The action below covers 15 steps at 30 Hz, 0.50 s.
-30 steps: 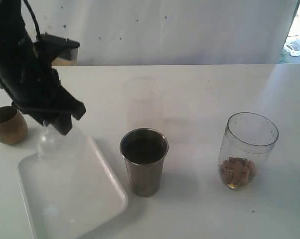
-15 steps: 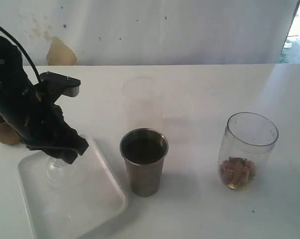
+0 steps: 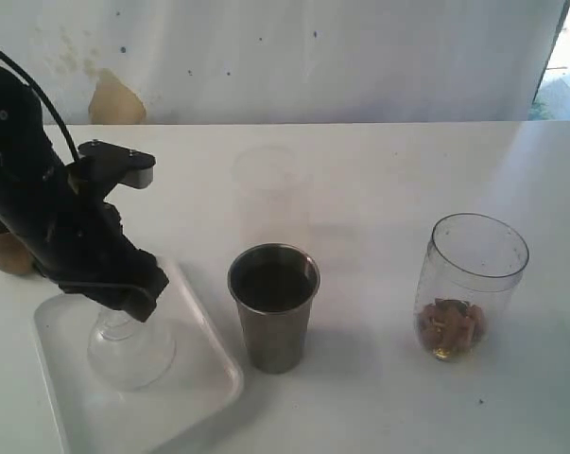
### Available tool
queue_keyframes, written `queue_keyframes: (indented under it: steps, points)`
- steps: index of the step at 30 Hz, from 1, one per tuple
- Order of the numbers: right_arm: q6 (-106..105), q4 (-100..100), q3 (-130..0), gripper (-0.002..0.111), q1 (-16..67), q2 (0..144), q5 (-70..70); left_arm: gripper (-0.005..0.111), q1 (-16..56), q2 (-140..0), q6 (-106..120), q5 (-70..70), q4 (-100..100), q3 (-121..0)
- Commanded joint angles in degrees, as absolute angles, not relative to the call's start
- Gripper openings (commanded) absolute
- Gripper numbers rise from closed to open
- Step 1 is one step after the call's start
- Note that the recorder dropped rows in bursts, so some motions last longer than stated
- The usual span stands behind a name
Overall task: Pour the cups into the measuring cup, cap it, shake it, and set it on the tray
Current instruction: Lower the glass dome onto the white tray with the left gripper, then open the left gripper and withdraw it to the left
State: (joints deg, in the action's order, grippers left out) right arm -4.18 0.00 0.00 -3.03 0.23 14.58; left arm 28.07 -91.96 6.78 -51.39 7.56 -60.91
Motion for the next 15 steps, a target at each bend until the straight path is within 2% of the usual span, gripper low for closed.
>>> queue_keyframes:
  steps: [1, 3, 5, 12, 13, 15]
  points:
    - [-4.3, 0.0, 0.0, 0.0, -3.4, 0.0, 14.1, 0.064, 28.3, -91.3, 10.7, -53.0, 12.8, -60.7]
    - [-4.3, 0.0, 0.0, 0.0, -3.4, 0.0, 14.1, 0.062, 28.3, -91.3, 10.8, -53.4, 12.8, -60.7]
    - [-4.3, 0.0, 0.0, 0.0, -3.4, 0.0, 14.1, 0.055, 28.3, -91.3, 10.7, -53.5, 11.3, -60.7]
    - [-4.3, 0.0, 0.0, 0.0, -3.4, 0.0, 14.1, 0.004, 28.0, -89.6, 5.8, -48.3, 2.9, -60.7]
    - [-4.3, 0.0, 0.0, 0.0, -3.4, 0.0, 14.1, 0.0, 28.0, -88.9, 5.8, -47.4, 2.2, -60.7]
    - [-4.3, 0.0, 0.0, 0.0, -3.4, 0.0, 14.1, 0.0, 28.0, -87.6, 5.7, -45.7, 1.4, -60.7]
